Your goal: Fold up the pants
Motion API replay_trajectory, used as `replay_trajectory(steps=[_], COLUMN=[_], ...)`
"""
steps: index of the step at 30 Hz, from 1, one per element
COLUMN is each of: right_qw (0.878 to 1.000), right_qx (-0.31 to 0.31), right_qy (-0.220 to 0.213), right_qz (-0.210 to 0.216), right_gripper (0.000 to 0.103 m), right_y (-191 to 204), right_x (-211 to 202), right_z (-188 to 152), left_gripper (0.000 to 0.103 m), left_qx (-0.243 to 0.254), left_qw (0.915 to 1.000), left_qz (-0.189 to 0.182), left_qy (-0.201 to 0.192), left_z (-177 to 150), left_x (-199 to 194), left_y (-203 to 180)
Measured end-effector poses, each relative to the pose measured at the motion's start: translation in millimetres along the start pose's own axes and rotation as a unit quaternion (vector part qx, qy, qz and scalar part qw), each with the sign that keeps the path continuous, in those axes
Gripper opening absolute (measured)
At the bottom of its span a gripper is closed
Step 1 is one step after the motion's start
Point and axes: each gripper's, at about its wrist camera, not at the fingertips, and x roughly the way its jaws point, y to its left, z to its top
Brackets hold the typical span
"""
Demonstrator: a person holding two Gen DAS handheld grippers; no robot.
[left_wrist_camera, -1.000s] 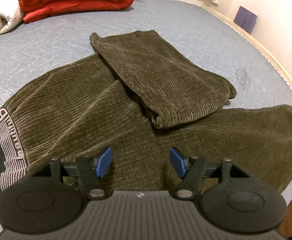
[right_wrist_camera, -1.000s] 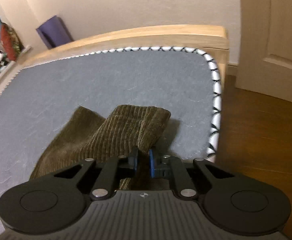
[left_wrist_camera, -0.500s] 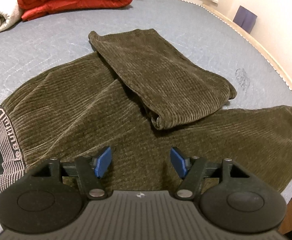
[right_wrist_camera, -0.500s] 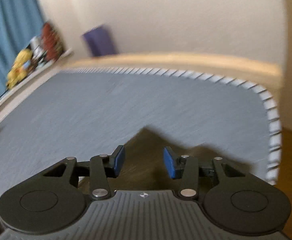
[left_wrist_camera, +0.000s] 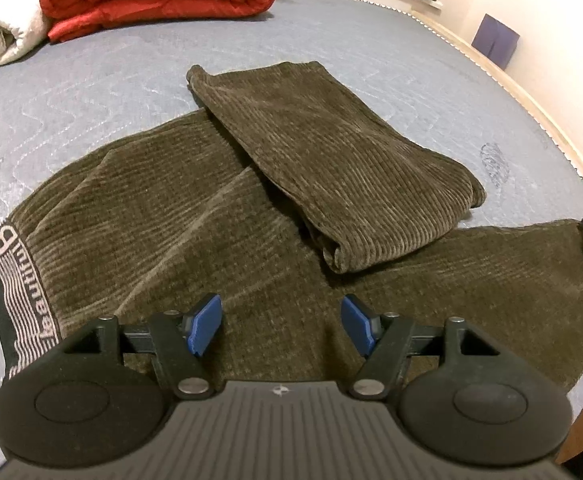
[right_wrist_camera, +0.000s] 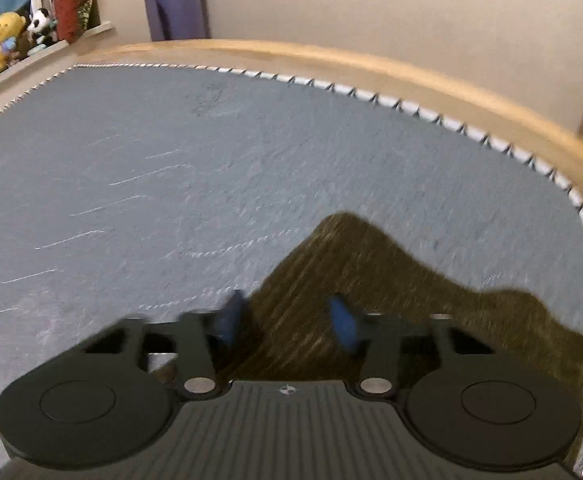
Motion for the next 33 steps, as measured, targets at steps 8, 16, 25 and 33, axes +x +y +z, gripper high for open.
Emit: replay_trajectory(steps=[8,16,25,33], right_qw=[0.995,0.995,0.999,1.0], right_qx=[0.056,0.021,0.0,0.017], right_qy=[-0.078,-0.095,-0.021,0.018], right_qz=[-0.009,0.02,0.031,0.002], right_gripper=[0.0,0.049,0.062,0.068], right_y=[-15.5,-7.6,-16.7,-42.6], right_x=[-0.2,-24.4,-40.9,-62.2], right_z=[19.5,9.2,-6.4,-21.2], left_gripper=[0.072,0.057,0.051,0.049], left_qx=[0.008,0.005,-0.04,-0.094], left_qw=[0.9999,0.9999,0.9988,0.9933], left_qz=[0.002,0.013,0.027,0.06], left_qy=[0.008,-0.001,0.002,0.029], left_z=[2.0,-1.2,-8.4,-24.3], left_x=[8.5,3.1,-8.0,-8.7], left_y=[6.0,16.9,58.2,122.1])
